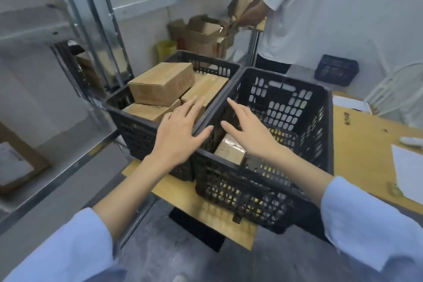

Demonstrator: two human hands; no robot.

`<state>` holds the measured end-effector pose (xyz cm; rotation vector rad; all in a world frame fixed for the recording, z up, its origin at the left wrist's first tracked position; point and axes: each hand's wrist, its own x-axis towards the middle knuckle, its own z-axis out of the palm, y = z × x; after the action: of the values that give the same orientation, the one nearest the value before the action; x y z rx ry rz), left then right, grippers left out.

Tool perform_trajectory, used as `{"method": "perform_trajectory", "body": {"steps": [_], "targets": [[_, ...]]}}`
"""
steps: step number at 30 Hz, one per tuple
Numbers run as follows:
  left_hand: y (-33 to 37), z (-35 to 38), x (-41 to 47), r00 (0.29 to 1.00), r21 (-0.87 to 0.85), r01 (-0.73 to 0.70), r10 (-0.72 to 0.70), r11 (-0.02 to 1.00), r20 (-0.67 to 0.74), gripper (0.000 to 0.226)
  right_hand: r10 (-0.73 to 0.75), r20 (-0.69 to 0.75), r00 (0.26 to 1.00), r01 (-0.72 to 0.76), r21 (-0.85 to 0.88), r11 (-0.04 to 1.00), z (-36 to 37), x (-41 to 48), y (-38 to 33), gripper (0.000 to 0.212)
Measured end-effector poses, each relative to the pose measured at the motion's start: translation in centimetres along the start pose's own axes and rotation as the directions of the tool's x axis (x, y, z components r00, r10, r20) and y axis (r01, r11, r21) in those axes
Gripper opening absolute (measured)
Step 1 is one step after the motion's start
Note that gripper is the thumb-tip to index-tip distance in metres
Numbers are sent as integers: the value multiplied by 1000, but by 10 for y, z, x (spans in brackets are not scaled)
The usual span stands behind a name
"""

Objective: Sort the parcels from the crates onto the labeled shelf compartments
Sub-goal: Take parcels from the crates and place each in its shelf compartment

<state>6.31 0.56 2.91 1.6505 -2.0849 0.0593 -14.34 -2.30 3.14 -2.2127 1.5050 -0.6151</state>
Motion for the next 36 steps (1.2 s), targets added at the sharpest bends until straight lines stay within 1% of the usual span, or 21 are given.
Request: {"method": "perform_trajectory", "body": {"steps": [4, 8, 12, 16, 18, 21, 25, 29, 33, 36], "targets": [[30, 31, 24, 992, -53, -104, 108, 993, 70, 70, 112, 2, 994, -112, 29, 993, -5, -10, 39, 70], [41, 69, 53, 969, -80, -179, 190, 981, 157, 73, 187, -2, 982, -187, 66, 980, 1, -2, 73, 73], [41, 112, 78, 942, -104, -150, 174, 983, 288, 76, 316, 16, 949, -315, 143, 938, 24, 10, 102, 80], [36, 144, 93, 897, -68, -185, 197, 980, 395, 77, 385, 42, 922, -385, 201, 901, 47, 19, 122, 85], [35, 156, 96, 877, -77, -169, 185, 983, 443, 76, 414, 37, 909, -412, 220, 884, 57, 21, 127, 86], [31, 170, 99, 853, -112, -96, 140, 989, 504, 77, 438, 66, 897, -440, 248, 863, 71, 19, 135, 87], [24, 183, 99, 801, -205, 97, 46, 974, 597, 79, 460, 123, 879, -476, 266, 838, 83, 17, 147, 95], [21, 192, 88, 737, -208, 235, -35, 949, 675, 85, 491, 188, 851, -525, 289, 800, 96, 13, 154, 103], [17, 199, 82, 698, -221, 352, -98, 909, 709, 88, 505, 261, 822, -567, 301, 767, 109, 12, 162, 107], [15, 208, 78, 635, -201, 450, -153, 870, 757, 92, 539, 281, 794, -607, 298, 737, 113, 10, 169, 107]]}}
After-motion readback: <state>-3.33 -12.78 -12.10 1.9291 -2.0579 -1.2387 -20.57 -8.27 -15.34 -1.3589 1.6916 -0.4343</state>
